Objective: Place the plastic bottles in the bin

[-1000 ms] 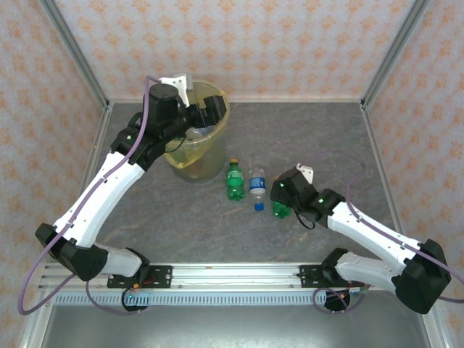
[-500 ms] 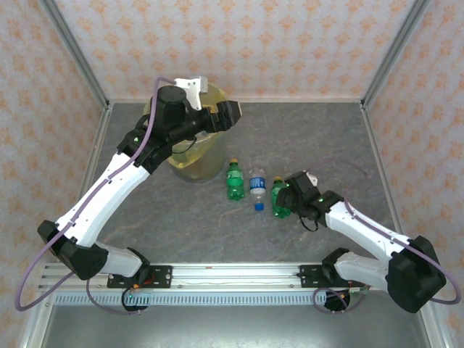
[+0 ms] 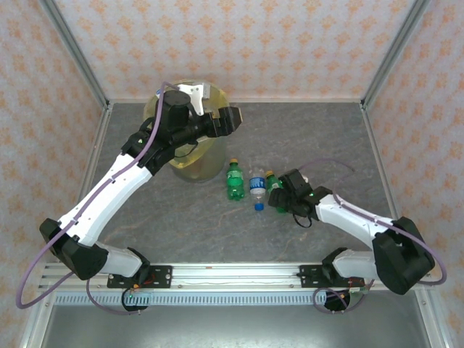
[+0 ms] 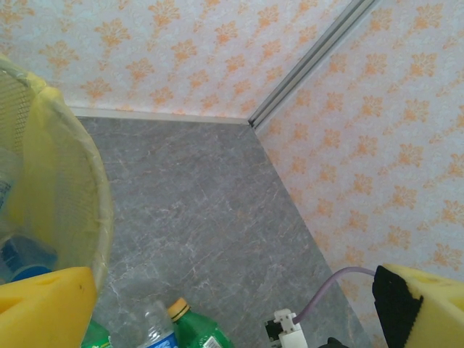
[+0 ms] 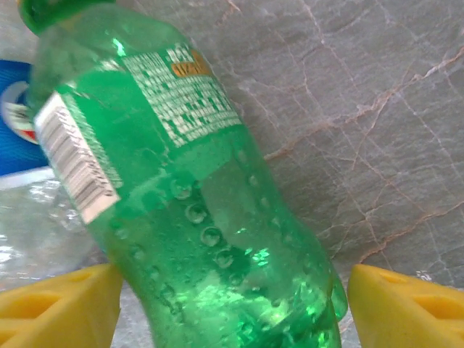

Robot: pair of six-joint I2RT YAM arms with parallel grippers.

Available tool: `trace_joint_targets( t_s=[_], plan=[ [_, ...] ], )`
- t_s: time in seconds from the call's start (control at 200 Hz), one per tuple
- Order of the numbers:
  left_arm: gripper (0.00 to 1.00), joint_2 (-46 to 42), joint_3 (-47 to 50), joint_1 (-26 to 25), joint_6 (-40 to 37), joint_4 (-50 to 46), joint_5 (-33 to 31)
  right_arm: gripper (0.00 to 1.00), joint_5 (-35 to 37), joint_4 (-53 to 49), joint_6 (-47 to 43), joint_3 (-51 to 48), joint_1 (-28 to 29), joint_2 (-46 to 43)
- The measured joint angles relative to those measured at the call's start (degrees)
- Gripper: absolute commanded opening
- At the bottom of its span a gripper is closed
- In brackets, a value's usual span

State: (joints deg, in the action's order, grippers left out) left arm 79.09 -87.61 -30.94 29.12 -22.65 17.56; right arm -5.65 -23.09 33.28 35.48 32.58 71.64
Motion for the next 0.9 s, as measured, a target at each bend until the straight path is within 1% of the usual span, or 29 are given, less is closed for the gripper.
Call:
trace_joint_targets(
  t_s=[0.23, 0.305, 0.395, 0.566, 0.661, 0.901],
  plan=[
    [0.99, -1.3, 0.0, 0.0, 0.0, 0.0, -0.2, 0.82, 0.0, 0.2, -1.5, 0.7, 0.0, 3.7],
    [0.99, -1.4, 0.0, 0.0, 0.0, -0.1, -0.4, 0.85, 0.1, 0.2, -2.1, 1.4, 0.0, 4.2],
    [0.99, -1.5, 0.0, 0.0, 0.0, 0.0, -0.5, 0.93, 0.6, 0.1, -3.3, 2.4, 0.0, 4.2],
    [0.99, -1.5, 0.1, -0.1, 0.4, -0.2, -0.5, 0.96, 2.3, -1.3, -6.2, 5.3, -0.4, 4.4],
    [0.99, -1.7, 0.1, -0.1, 0.5, -0.3, -0.5, 0.95, 3.3, -2.0, -8.2, 7.0, -0.6, 5.0],
    [0.99, -2.2, 0.1, -0.1, 0.4, -0.4, -1.1, 0.88, 2.6, -2.3, -13.5, 10.2, -2.3, 8.6]
  ],
)
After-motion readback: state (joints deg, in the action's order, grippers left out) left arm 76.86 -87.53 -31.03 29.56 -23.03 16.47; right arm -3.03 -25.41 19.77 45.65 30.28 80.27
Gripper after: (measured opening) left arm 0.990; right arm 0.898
